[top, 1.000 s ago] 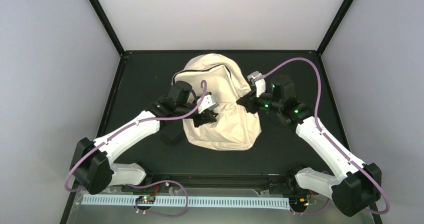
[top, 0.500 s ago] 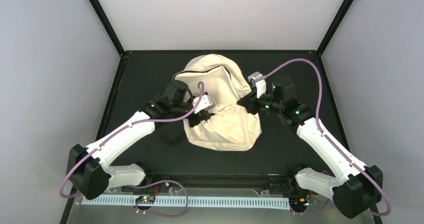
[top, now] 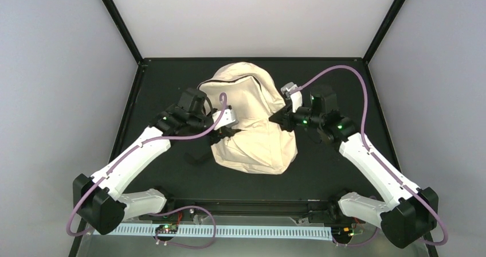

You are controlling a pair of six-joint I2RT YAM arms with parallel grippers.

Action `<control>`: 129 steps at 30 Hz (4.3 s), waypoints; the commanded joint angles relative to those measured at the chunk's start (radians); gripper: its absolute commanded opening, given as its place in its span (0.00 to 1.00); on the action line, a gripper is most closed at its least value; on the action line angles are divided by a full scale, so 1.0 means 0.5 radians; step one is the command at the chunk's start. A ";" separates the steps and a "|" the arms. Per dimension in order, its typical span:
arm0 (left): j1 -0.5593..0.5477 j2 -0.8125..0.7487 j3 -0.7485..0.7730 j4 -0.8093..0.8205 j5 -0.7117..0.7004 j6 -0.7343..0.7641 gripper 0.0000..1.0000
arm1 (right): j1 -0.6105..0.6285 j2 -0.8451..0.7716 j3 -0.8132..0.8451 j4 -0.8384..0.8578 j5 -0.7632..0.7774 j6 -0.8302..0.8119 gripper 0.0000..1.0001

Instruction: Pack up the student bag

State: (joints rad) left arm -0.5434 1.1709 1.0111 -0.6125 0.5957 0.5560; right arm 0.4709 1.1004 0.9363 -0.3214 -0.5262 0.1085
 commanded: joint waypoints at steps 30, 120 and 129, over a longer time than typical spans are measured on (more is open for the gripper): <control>-0.103 0.081 0.095 -0.328 0.319 0.018 0.02 | 1.028 0.014 -0.087 0.125 1.069 -1.983 0.79; 0.109 0.096 0.033 -0.187 -0.052 0.253 0.02 | 0.837 -0.187 -0.408 0.237 0.932 -1.394 0.01; 0.419 0.129 -0.010 -0.255 -0.042 0.399 0.02 | 0.782 -0.268 -0.420 0.200 0.943 -1.404 0.01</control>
State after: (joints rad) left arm -0.4126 1.2346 1.0214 -0.6685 0.5983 0.6895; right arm 0.8825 1.0172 0.7242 -0.2298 -0.0715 -0.5781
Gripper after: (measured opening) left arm 0.018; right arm 0.030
